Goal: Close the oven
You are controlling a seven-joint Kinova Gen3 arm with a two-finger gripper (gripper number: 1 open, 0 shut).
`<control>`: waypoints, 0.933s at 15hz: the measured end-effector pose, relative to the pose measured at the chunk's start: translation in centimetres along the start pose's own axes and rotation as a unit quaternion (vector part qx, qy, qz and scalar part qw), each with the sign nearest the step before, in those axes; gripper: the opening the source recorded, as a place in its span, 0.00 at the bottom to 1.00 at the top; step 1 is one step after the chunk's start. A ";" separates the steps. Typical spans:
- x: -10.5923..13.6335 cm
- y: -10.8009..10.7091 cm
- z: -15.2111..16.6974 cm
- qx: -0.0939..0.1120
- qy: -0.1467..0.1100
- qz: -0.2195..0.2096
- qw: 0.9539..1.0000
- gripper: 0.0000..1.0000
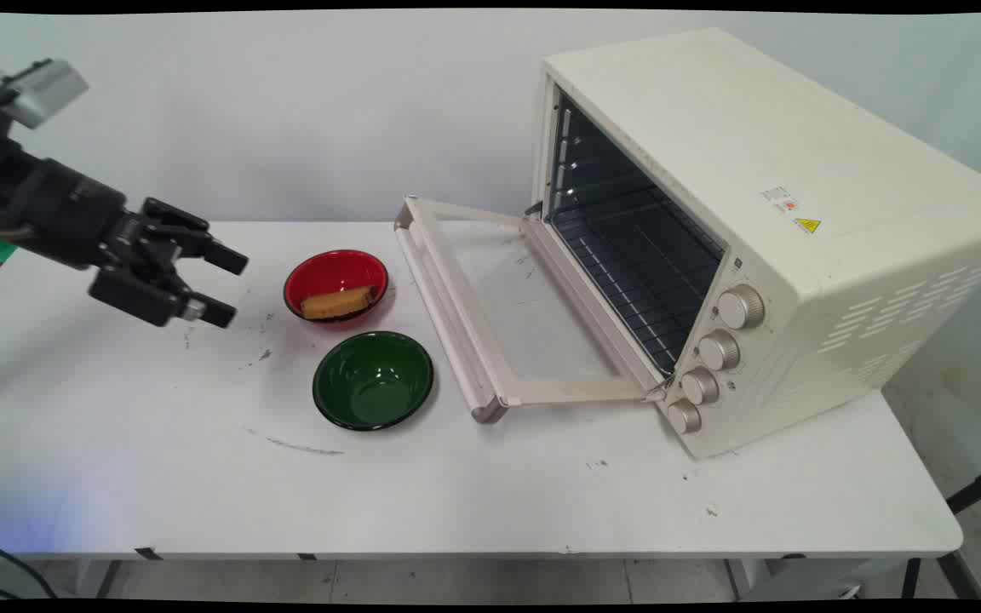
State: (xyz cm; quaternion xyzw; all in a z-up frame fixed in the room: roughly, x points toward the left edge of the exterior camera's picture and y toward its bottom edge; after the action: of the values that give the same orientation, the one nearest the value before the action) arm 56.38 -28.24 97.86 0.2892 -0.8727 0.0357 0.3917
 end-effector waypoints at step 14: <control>2.3 -1.4 11.2 0.031 -0.009 0.012 0.999 1.00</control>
State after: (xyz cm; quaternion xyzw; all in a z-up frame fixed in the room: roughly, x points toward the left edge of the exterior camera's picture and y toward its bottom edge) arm 48.48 -33.71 91.55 0.2909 -0.8783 0.0646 0.3739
